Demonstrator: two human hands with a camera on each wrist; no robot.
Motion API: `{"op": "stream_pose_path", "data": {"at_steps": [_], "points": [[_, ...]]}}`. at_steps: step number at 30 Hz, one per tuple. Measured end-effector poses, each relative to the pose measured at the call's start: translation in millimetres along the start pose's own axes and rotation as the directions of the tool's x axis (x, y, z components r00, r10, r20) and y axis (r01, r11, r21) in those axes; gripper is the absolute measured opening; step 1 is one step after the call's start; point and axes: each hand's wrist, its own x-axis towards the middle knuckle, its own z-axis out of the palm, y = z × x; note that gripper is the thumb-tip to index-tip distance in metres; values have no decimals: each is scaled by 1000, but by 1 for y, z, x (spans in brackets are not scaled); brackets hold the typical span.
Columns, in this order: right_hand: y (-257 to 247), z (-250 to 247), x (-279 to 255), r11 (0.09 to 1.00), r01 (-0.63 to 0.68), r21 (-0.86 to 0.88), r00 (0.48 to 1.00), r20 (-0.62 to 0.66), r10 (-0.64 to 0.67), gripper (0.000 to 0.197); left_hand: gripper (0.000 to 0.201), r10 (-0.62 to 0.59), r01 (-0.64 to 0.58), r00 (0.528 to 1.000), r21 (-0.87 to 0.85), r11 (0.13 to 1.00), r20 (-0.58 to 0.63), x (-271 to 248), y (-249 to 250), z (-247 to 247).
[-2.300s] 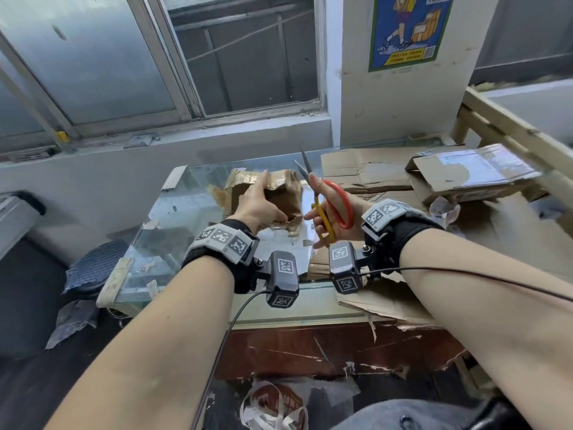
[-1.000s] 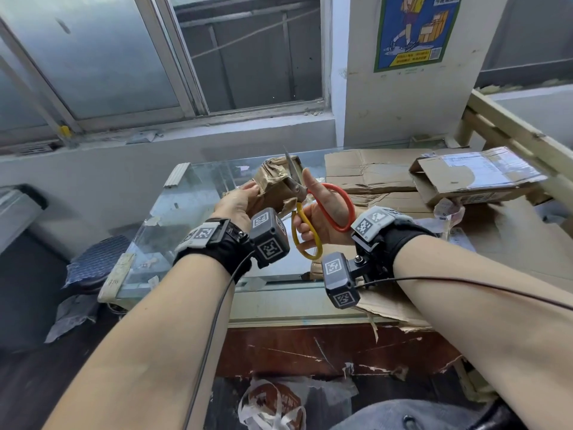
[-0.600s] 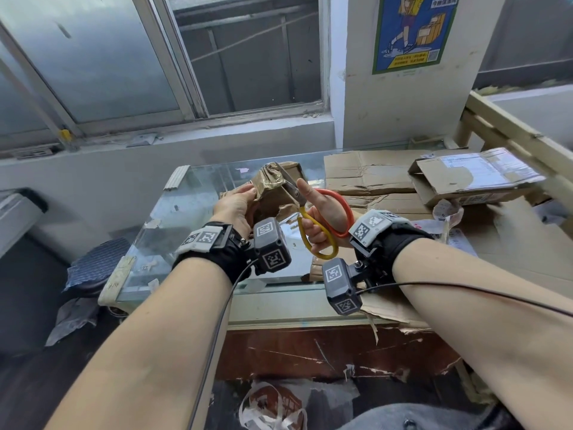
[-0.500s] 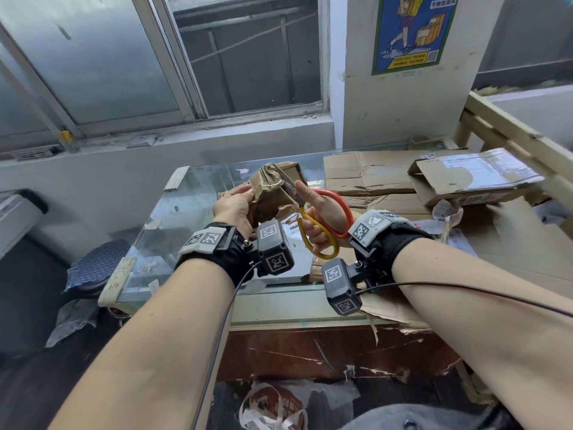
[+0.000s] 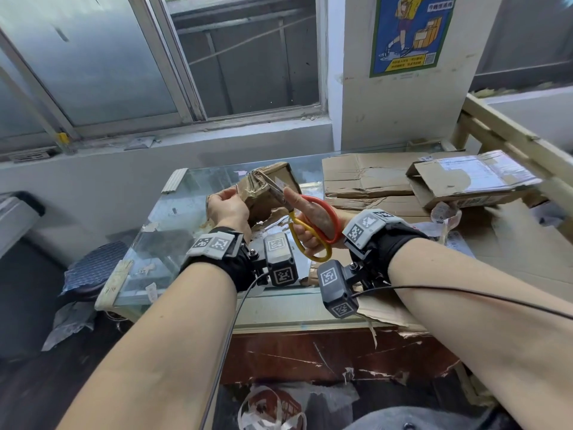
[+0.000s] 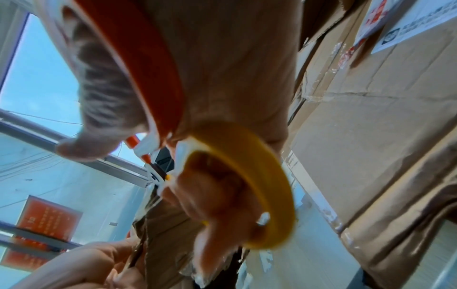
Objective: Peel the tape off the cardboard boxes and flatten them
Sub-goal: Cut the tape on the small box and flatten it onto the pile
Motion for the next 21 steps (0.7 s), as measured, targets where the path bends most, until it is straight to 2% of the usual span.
{"op": "stream_pose_path", "data": {"at_steps": [2,6,10,15,21], "points": [[0,2,2,999,-37,13,998,52,36,75,21,21,-21,1000,-2,1000,-16,3,-1,0],[6,-4,11,997,-24,-68,996,84,30,88,31,23,-26,998,-59,998,-58,15,0,-6],[9,-13,12,995,-47,-84,986,155,60,77,28,0,-3,999,-77,997,-39,22,3,-11],[6,-8,10,998,-51,-45,996,77,54,79,27,-12,18,998,-90,996,67,16,-1,-10],[4,-1,11,997,-41,-72,993,104,48,75,34,-10,3,996,-89,996,-88,24,-1,-15]]}}
